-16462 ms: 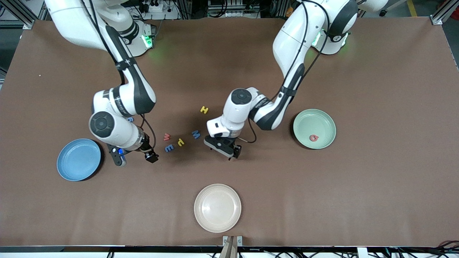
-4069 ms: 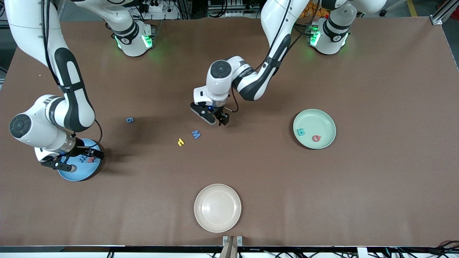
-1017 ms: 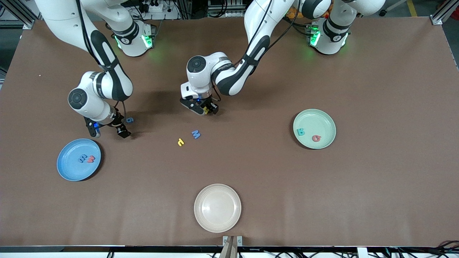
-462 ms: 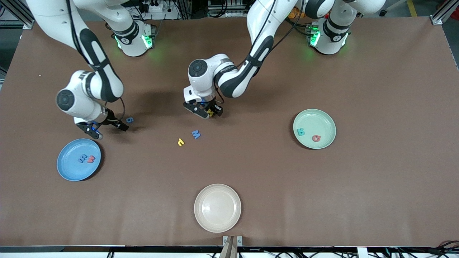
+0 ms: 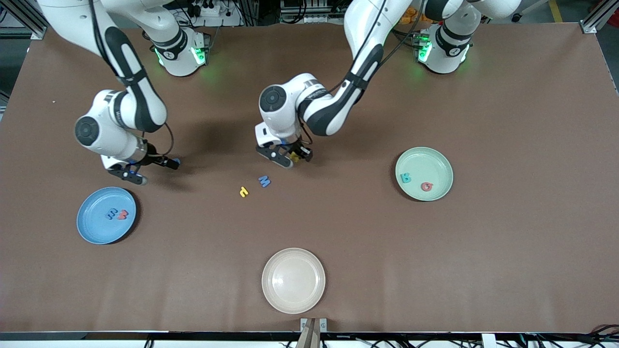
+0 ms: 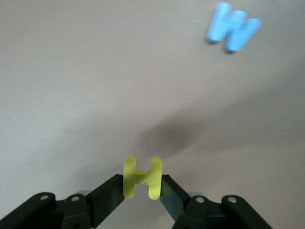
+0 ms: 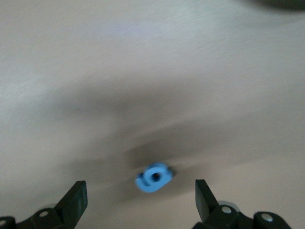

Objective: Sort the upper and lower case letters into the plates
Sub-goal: 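Release the H on the green plate while the right gripper lifts the g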

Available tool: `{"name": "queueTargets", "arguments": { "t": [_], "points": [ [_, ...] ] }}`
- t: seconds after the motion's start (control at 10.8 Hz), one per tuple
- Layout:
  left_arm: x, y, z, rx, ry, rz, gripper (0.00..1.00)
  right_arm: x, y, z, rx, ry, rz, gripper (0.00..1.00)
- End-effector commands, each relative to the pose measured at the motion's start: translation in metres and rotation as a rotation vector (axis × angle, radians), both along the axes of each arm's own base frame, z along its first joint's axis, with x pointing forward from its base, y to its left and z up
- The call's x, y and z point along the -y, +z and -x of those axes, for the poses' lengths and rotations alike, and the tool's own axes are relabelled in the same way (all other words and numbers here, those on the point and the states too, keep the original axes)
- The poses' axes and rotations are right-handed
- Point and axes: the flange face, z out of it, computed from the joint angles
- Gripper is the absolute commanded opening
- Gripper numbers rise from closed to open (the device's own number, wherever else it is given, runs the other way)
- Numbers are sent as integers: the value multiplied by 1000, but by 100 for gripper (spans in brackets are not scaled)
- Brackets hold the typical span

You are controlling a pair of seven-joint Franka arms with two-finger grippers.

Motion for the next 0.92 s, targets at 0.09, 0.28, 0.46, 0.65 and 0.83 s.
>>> {"name": "queueTargets", "arguments": {
  "t": [0.09, 0.28, 0.46, 0.65, 0.83],
  "points": [
    [-108, 34, -85, -125, -90, -48, 14, -19, -11, 12, -14, 67, 4, 100],
    [-191, 54, -136, -204, -155, -43, 15, -14, -18, 12, 3, 147, 2, 100],
    [-275, 63, -170, -273, -235, -13, 15, -12, -22, 13, -3, 149, 4, 100],
    [-335, 44, -170, -346, -223, -16, 16, -10, -29, 13, 0, 148, 15, 100],
    [-376, 28, -148, -414, -159, -21, 17, -6, -37, 14, -5, 159, 23, 100]
  ]
}}
